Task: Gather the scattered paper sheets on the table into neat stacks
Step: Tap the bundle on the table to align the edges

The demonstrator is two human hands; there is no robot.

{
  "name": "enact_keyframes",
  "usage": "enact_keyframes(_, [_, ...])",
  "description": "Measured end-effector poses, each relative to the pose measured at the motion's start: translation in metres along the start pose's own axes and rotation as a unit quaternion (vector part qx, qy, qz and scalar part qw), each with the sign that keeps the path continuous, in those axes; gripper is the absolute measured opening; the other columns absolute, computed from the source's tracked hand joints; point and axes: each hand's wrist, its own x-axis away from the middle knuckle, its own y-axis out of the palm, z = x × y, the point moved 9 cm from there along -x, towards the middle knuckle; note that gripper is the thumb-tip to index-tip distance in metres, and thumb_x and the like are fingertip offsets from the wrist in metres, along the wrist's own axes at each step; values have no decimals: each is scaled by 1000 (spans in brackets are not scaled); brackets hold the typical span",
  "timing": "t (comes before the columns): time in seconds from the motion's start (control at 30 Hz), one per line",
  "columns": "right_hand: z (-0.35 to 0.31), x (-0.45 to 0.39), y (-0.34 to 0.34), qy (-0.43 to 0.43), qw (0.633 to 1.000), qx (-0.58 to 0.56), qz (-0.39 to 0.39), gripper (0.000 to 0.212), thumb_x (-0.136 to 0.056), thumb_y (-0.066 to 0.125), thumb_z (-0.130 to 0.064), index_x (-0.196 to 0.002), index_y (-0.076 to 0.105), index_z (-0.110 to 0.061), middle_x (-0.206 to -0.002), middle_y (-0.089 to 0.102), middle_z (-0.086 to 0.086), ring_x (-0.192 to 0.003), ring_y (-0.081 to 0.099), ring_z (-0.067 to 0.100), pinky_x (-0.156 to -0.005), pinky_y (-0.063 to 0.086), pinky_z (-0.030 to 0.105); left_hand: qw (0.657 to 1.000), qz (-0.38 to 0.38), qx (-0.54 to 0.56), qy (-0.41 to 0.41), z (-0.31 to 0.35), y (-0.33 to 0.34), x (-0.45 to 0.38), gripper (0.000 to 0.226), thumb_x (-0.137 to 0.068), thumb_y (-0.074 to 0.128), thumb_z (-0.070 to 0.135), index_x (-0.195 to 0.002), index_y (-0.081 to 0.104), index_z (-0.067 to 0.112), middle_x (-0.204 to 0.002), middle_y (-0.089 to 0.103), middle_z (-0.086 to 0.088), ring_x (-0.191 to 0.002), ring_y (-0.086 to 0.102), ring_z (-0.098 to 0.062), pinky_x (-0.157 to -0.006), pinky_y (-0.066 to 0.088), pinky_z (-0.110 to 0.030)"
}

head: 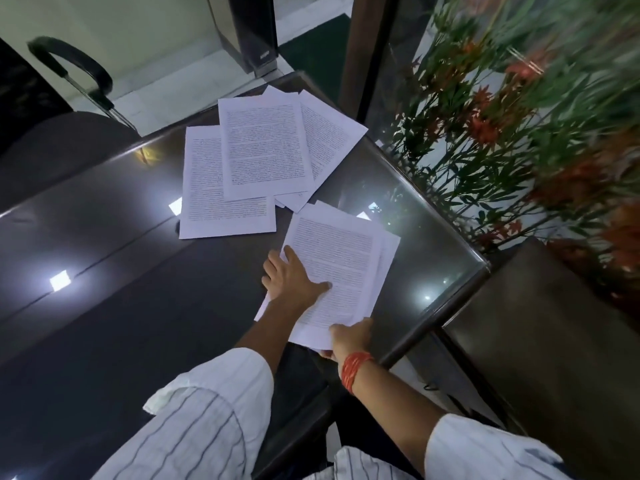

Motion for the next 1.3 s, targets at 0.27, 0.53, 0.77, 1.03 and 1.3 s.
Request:
enact_keyframes(0.27, [-14, 12, -12, -143, 908, 389, 67, 118, -73, 80, -42, -152, 3, -3, -154, 21, 13, -141, 28, 32, -109, 35, 44, 995, -20, -58, 75, -13, 9, 9, 125, -62, 85, 62, -153, 11, 20, -160, 6, -13, -147, 13, -35, -120, 18, -51])
enact_keyframes(0.53, [-30, 4, 0, -103, 912, 386, 91, 112, -67, 82, -53, -142, 15, -3, -137, 34, 21, -120, 46, 33, -96, 51, 41, 997, -46, 2, 56, -3, 14, 16, 121, -64, 88, 30, -154, 7, 21, -145, 27, -13, -135, 33, -36, -110, 34, -53])
enact_keyframes(0.77, [-47, 6, -6, -166, 985, -5, -38, 34, -80, 67, 9, -111, 64, -5, -104, 72, 10, -97, 69, 29, -62, 56, 23, 982, -125, 144, 9, -26, 32, 12, 101, -73, 79, 49, -152, 23, 20, -149, 38, -10, -135, 43, -34, -110, 40, -56])
enact_keyframes(1.03, [-136, 15, 47, -181, 929, -70, -316, 45, -78, 72, 5, -122, 60, 5, -120, 66, 23, -110, 64, 41, -85, 56, 48, 874, -14, 479, -82, -76, -75, -32, 68, -77, 69, 70, -120, 60, 18, -114, 62, 1, -110, 60, -23, -93, 47, -37])
enact_keyframes(1.3, [-234, -20, 131, -275, 915, 83, -283, 51, -69, 85, -2, -115, 66, -7, -112, 73, 8, -106, 68, 28, -94, 54, 49, 809, -27, 588, -19, -58, -153, -84, 10, -89, 72, 6, -99, 73, 8, -101, 77, -10, -93, 73, -29, -73, 61, -33])
